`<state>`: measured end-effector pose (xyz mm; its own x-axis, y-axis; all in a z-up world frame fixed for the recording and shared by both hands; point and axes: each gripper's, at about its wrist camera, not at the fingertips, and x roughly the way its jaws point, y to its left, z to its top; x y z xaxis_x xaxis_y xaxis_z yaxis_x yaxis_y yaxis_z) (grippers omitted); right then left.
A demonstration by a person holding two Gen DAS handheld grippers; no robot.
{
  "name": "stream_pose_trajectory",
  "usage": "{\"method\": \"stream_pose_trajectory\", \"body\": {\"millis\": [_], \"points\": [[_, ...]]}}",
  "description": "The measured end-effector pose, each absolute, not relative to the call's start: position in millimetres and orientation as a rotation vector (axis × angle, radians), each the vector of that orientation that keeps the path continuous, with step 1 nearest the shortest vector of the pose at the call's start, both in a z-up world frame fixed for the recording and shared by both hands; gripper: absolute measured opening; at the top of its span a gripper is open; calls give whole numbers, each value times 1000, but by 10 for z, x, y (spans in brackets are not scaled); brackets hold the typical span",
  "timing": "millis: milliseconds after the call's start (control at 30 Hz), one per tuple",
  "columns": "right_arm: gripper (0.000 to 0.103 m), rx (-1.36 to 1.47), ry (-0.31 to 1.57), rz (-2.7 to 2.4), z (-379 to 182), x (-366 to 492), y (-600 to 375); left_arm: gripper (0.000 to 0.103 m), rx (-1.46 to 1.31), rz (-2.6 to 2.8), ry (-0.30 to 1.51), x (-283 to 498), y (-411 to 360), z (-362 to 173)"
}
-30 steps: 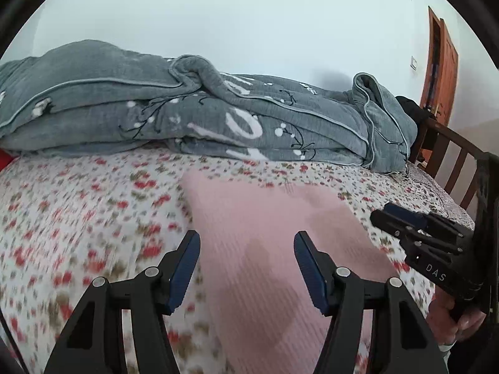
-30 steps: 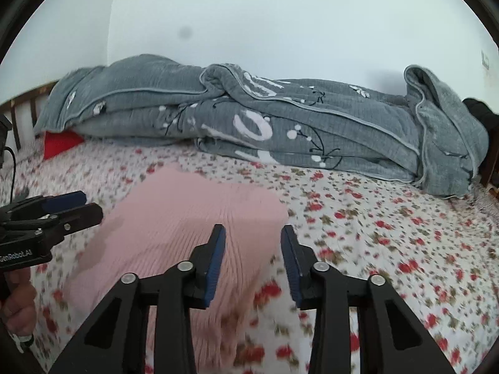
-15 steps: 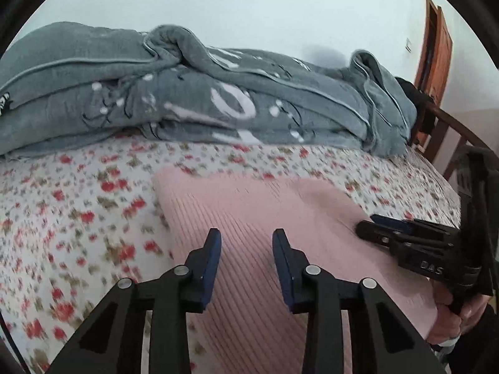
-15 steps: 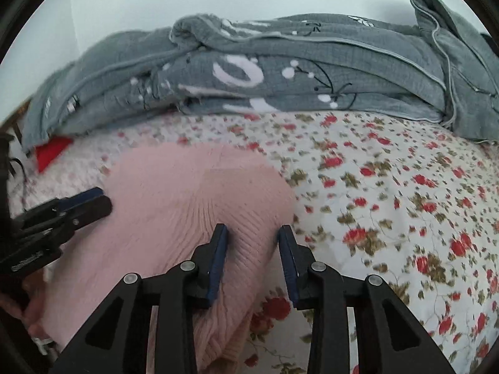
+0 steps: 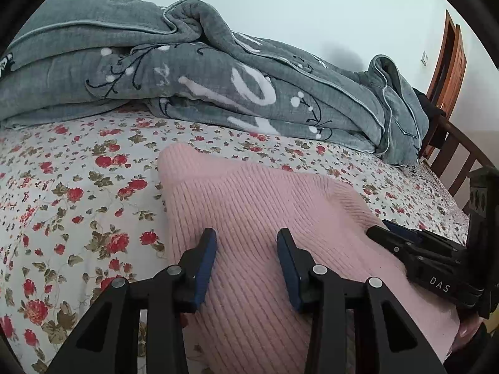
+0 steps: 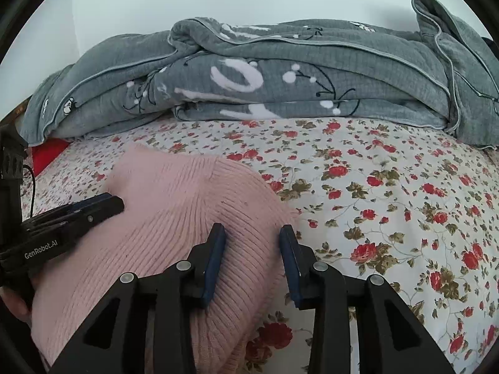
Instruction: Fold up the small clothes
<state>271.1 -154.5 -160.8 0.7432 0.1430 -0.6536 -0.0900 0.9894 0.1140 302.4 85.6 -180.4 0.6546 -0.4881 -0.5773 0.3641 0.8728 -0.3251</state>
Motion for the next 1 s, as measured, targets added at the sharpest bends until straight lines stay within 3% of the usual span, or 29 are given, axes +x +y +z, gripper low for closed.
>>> {"method": "stream_pose_trajectory", "body": {"millis": [567, 1000], "points": [[46, 110, 745, 129, -1630, 2743, -1606, 41, -255, -505, 729, 3025, 936, -1830], [48, 131, 730, 123, -1435, 2301, -1585, 48, -297, -423, 713, 2316, 1153, -1735]]}}
